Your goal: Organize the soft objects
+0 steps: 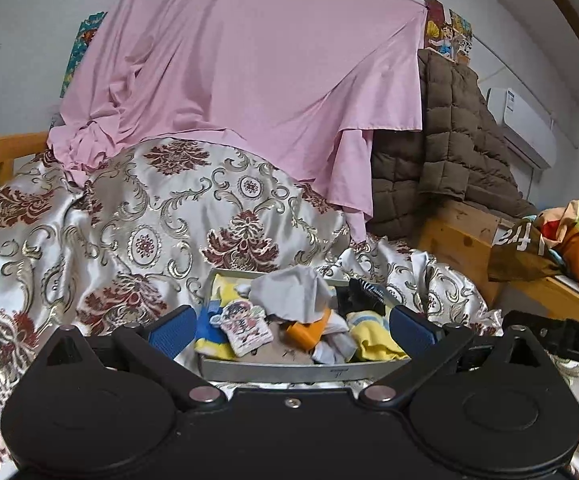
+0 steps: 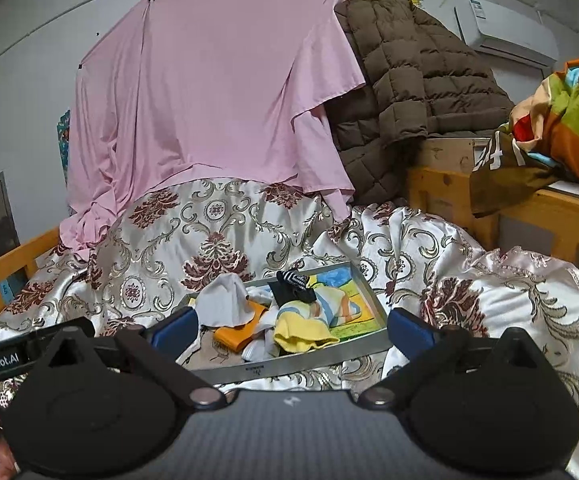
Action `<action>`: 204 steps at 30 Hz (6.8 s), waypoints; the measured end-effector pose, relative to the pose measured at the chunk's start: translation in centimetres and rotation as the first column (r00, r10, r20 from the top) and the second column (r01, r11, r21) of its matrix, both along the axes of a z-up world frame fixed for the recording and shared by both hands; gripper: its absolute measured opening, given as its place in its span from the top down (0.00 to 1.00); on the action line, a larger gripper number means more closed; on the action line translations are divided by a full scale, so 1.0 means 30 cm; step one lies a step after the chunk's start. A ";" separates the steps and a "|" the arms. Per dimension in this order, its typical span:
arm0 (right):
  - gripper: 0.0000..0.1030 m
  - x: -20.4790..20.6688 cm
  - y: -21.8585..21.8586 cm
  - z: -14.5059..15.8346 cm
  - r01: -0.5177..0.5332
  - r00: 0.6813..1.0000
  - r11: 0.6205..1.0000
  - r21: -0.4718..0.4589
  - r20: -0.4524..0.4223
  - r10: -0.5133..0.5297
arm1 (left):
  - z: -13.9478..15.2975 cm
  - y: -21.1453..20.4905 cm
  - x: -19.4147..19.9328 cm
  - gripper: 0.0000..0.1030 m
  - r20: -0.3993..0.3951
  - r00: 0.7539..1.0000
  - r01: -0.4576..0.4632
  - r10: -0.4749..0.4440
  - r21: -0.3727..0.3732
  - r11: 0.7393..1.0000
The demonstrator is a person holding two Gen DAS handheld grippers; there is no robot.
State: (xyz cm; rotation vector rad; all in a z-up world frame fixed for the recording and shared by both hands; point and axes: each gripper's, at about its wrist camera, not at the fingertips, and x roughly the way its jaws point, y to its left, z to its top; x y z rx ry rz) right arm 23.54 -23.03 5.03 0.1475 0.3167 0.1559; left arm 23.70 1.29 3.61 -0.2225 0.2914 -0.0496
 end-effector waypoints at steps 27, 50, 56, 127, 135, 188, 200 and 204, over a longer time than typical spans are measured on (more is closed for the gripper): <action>0.00 -0.177 0.012 -0.093 0.035 0.999 0.999 -0.021 0.018 -0.035 | -0.081 -0.008 -0.175 0.01 0.006 0.999 -0.037 0.036 0.049 0.998; 0.00 -0.291 0.008 -0.177 0.059 0.998 0.998 -0.024 -0.024 -0.060 | -0.151 -0.016 -0.282 0.01 -0.042 0.997 -0.054 0.057 0.084 0.995; 0.00 -0.316 0.014 -0.187 0.052 0.998 0.998 -0.038 -0.020 -0.053 | -0.166 -0.020 -0.305 0.01 -0.053 0.997 -0.059 0.064 0.091 0.994; 0.00 -0.456 0.028 -0.270 0.078 0.994 0.993 -0.084 -0.069 -0.084 | -0.241 -0.041 -0.494 0.01 -0.080 0.992 -0.080 0.096 0.181 0.980; 0.00 -0.454 0.023 -0.277 0.084 0.993 0.993 -0.086 -0.074 -0.091 | -0.246 -0.039 -0.491 0.01 -0.088 0.991 -0.081 0.099 0.186 0.979; 0.00 -0.455 0.022 -0.278 0.085 0.993 0.993 -0.087 -0.074 -0.091 | -0.247 -0.036 -0.491 0.01 -0.089 0.991 -0.080 0.098 0.188 0.979; 0.00 -0.454 0.021 -0.277 0.084 0.993 0.993 -0.087 -0.074 -0.091 | -0.246 -0.035 -0.491 0.01 -0.089 0.991 -0.080 0.098 0.188 0.979; 0.00 -0.454 0.021 -0.277 0.084 0.993 0.993 -0.088 -0.075 -0.091 | -0.245 -0.037 -0.491 0.01 -0.089 0.991 -0.080 0.098 0.188 0.979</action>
